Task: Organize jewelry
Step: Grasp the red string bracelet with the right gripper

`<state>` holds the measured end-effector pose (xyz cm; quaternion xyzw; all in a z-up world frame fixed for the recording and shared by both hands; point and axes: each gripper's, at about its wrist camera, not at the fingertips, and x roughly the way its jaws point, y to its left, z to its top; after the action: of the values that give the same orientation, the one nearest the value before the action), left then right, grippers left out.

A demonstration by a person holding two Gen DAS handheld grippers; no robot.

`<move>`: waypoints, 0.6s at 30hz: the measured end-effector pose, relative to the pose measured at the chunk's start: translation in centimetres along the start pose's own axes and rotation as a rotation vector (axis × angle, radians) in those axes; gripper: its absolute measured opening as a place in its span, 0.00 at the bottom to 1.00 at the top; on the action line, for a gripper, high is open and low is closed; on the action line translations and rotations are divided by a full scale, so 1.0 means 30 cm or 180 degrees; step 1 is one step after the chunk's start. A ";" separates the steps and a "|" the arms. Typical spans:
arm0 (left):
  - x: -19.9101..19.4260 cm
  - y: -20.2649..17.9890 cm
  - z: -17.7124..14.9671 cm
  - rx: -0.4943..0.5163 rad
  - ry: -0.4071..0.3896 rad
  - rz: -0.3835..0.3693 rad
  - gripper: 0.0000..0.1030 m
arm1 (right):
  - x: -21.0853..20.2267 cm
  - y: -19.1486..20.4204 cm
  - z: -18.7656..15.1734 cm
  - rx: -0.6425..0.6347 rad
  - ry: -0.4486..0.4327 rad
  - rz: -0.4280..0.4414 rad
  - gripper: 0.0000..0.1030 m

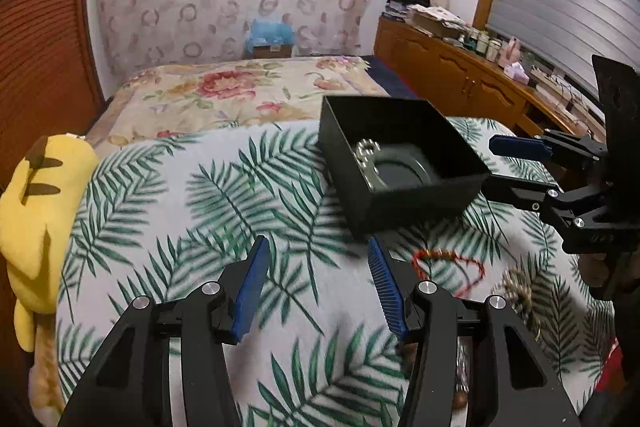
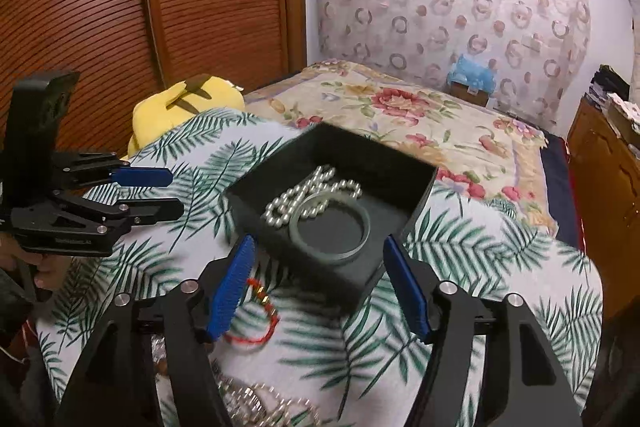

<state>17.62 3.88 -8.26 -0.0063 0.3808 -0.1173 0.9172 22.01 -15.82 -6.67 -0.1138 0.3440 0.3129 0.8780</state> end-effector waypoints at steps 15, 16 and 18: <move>-0.110 -0.030 -0.143 0.0018 -0.0060 -0.0028 0.48 | -0.018 0.125 -0.045 -0.0083 0.0049 -0.0080 0.45; -0.118 -0.028 -0.147 0.0012 -0.0075 -0.0030 0.48 | -0.017 0.129 -0.049 -0.0087 0.0057 -0.0073 0.44; -0.138 -0.024 -0.159 -0.0002 -0.0102 -0.0022 0.48 | -0.004 0.136 -0.058 -0.0104 0.0083 -0.0067 0.40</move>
<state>11.31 4.45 -8.69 -0.0099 0.3660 -0.1202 0.9228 18.45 -13.42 -7.81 -0.1358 0.3491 0.3077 0.8746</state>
